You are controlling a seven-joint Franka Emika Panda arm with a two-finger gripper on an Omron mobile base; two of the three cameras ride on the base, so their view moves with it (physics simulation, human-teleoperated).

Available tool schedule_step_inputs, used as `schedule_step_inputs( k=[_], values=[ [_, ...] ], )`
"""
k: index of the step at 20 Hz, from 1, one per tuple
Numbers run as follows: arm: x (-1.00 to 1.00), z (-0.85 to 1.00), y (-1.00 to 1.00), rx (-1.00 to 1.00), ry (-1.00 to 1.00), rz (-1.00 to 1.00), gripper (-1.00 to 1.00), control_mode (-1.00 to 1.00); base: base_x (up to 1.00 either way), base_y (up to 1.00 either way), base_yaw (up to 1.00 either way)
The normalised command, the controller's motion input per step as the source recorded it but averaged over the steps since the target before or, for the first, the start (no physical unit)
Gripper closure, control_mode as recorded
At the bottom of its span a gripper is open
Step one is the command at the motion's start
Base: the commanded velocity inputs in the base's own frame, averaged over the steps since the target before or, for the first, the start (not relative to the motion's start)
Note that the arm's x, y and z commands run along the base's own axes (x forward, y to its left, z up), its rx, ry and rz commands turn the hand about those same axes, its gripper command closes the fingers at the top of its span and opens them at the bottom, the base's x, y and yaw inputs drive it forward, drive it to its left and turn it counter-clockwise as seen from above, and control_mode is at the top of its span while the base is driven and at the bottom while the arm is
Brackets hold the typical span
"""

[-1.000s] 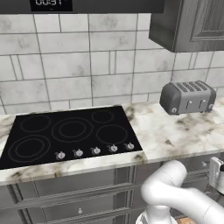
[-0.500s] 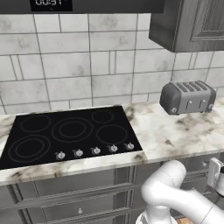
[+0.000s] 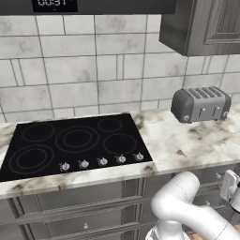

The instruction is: Take the tongs from the drawer on the right and place them on the dining counter next to the tray containing the hot dog.

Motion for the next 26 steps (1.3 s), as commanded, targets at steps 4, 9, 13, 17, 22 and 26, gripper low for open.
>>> schedule_step_inputs(
  k=[4,9,13,17,22,26],
  values=[
    [0.35,0.00,0.00,0.06,-0.01,-0.03,-1.00,-1.00,0.00,0.00,0.00],
    [0.46,0.04,0.00,0.07,0.00,-0.10,-1.00,-1.00,0.00,0.00,0.00],
    [0.51,0.00,0.00,0.08,0.00,-0.10,-1.00,-1.00,0.00,0.00,0.00],
    [0.42,0.00,0.00,0.04,0.00,-0.07,1.00,-1.00,0.00,0.00,0.00],
    [0.30,0.00,0.00,0.03,0.02,-0.04,1.00,-1.00,0.00,0.00,0.00],
    [0.10,0.00,0.00,0.02,0.00,-0.01,1.00,-1.00,0.00,0.00,0.00]
  ],
)
